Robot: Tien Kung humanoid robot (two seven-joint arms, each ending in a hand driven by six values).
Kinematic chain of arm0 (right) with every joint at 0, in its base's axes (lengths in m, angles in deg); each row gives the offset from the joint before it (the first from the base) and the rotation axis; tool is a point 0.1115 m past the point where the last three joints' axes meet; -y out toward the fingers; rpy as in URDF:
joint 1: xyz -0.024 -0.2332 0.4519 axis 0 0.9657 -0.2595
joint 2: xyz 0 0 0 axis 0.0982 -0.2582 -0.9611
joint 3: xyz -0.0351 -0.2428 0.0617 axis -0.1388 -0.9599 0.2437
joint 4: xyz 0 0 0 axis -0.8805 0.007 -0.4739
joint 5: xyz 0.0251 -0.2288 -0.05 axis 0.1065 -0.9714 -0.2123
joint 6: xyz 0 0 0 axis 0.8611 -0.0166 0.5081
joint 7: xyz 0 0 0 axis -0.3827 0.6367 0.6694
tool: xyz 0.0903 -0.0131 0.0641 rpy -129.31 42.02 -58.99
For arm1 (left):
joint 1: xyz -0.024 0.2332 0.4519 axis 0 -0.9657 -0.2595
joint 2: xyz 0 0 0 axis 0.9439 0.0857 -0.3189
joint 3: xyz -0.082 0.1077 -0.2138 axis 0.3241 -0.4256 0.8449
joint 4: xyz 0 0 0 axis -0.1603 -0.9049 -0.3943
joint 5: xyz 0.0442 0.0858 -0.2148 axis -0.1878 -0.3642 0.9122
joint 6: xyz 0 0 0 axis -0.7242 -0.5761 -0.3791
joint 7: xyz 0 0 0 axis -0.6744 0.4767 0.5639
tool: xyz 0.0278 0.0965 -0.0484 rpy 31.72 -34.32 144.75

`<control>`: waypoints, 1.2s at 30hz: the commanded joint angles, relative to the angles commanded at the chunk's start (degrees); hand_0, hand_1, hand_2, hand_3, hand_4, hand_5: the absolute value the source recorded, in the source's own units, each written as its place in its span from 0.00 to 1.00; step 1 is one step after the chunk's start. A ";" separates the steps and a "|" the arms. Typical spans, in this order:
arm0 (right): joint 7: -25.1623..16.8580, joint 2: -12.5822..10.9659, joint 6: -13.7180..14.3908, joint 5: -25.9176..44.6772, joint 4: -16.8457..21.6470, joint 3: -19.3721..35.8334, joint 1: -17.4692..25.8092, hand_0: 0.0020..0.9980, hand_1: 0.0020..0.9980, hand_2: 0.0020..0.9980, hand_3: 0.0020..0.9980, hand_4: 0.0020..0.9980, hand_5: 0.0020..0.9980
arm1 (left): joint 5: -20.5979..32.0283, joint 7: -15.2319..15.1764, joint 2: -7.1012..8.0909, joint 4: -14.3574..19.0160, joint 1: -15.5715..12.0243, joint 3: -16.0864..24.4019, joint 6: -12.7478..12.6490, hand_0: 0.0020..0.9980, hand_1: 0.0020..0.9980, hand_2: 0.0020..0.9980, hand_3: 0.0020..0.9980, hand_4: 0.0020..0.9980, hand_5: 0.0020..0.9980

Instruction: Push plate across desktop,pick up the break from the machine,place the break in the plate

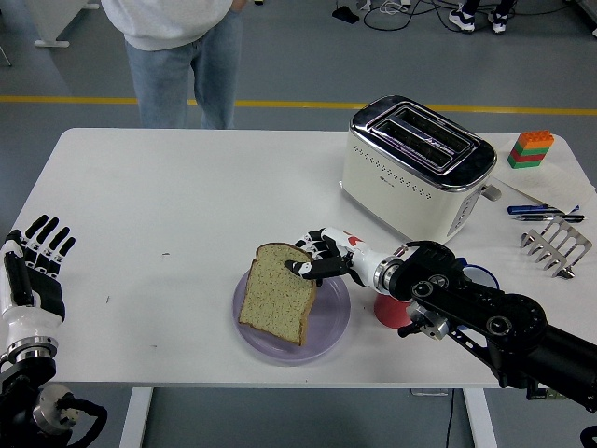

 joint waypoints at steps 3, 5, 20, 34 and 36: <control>-0.95 0.07 -0.65 -2.07 -0.46 -0.30 0.01 0.26 0.30 0.38 0.48 0.41 0.00 | 0.09 -0.03 0.09 -0.26 0.08 -0.11 -0.02 0.72 0.69 0.73 0.63 0.40 0.92; -2.30 0.29 -1.22 -4.41 -0.99 -0.55 0.05 0.27 0.36 0.42 0.51 0.37 0.00 | 0.17 -0.08 0.10 -0.47 0.08 -0.17 0.00 0.72 0.69 0.73 0.63 0.40 0.92; -7.83 0.77 -0.06 -13.88 -3.50 -1.25 0.18 0.40 0.50 0.52 0.53 0.46 0.14 | 0.22 -0.31 -0.04 -0.70 0.25 -0.25 0.09 0.72 0.69 0.73 0.63 0.40 0.92; -13.73 1.15 1.42 -14.00 -5.62 -1.12 0.81 0.67 0.68 0.67 0.63 0.57 0.24 | 0.44 -0.17 -0.20 -1.12 0.05 -0.75 0.07 0.72 0.69 0.73 0.63 0.39 0.92; -14.38 1.15 1.71 -14.20 -5.81 -0.97 0.85 0.79 0.77 0.77 0.73 0.59 0.24 | 0.45 -0.16 -0.21 -1.15 0.10 -0.88 0.09 0.72 0.69 0.73 0.63 0.39 0.91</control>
